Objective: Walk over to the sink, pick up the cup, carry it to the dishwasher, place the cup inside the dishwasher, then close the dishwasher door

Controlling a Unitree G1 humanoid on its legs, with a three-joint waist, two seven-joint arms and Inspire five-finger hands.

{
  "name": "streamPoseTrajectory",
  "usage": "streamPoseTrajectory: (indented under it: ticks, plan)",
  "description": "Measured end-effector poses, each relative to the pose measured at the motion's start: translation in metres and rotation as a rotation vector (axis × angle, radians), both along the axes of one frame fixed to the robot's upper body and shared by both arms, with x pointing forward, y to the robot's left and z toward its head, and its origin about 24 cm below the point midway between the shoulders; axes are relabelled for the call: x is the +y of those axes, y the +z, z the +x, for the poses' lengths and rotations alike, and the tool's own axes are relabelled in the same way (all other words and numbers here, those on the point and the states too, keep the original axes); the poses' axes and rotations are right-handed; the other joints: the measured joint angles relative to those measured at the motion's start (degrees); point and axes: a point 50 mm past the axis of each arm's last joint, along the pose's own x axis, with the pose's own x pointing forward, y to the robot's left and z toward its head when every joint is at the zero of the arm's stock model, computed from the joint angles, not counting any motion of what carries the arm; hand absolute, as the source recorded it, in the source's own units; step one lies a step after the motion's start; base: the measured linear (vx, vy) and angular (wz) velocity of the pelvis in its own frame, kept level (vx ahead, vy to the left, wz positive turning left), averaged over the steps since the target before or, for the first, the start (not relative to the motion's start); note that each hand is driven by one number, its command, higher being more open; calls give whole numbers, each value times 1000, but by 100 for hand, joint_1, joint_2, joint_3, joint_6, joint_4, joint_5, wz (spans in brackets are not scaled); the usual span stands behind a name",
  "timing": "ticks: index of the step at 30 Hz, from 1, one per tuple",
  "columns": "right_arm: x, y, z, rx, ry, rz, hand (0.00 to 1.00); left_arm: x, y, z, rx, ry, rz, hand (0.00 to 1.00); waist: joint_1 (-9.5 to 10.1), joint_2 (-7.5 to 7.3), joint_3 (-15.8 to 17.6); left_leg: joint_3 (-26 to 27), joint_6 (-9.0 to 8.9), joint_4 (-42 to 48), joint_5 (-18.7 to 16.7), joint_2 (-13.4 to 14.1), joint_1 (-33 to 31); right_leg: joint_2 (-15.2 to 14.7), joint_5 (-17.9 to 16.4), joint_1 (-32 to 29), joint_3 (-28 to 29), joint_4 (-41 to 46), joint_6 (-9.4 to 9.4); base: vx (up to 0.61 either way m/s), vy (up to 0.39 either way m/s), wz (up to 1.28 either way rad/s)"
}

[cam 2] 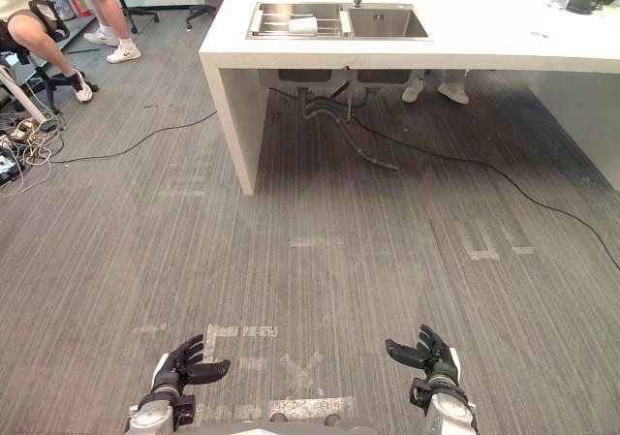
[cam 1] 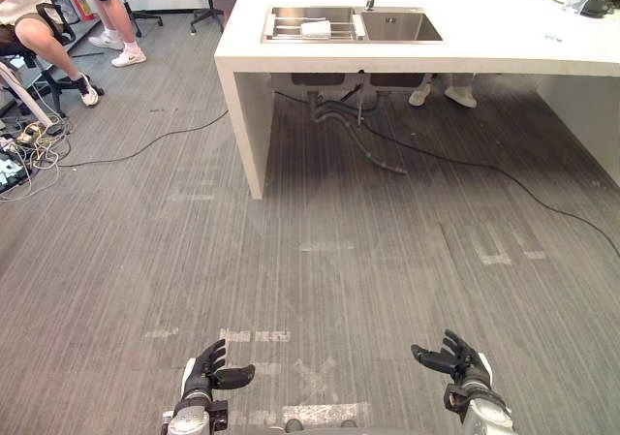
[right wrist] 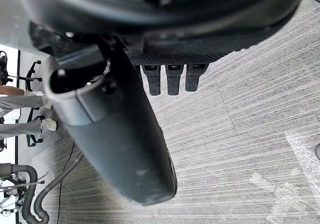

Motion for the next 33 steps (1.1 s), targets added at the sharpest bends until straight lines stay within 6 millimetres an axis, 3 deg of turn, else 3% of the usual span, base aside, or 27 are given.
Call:
streamPoseTrajectory:
  ticks: [16, 24, 29, 31, 33]
  plan:
    - [-4, -7, -11, 48, -31, 18, 90, 1, -3, -11, 25, 10, -4, 90, -68, 35, -17, -1, 100, -120, 63, -5, -2, 0, 2, -50, -82, 6, -6, 0, 0, 0]
    - [-10, -4, -8, 42, -27, 0, 90, 5, -2, -11, 19, 30, 0, 90, -64, 50, -16, -6, 101, -139, 63, -10, -81, -2, 2, -120, -132, -24, -6, 0, 0, 0]
    - [-12, 2, 5, 14, -20, -18, 90, 3, 2, -5, -13, 29, -1, 90, -57, 80, 7, 67, 145, 21, -54, -4, -317, -4, -14, -326, -94, 29, -16, 7, 9, -6]
    - [-17, 7, 13, -5, -21, -38, 90, 0, 4, 0, -41, 41, -20, 90, 6, 135, 62, 140, 237, 382, -304, -3, -550, -32, -264, -595, -33, 426, 10, 19, 28, -14]
    - [-22, 8, 12, -1, -24, -56, 90, -3, 7, 3, -59, 37, -26, 90, -5, 122, 118, 192, 368, 873, -711, -87, -694, -200, -841, -952, -81, 1398, 217, 41, 44, 6]
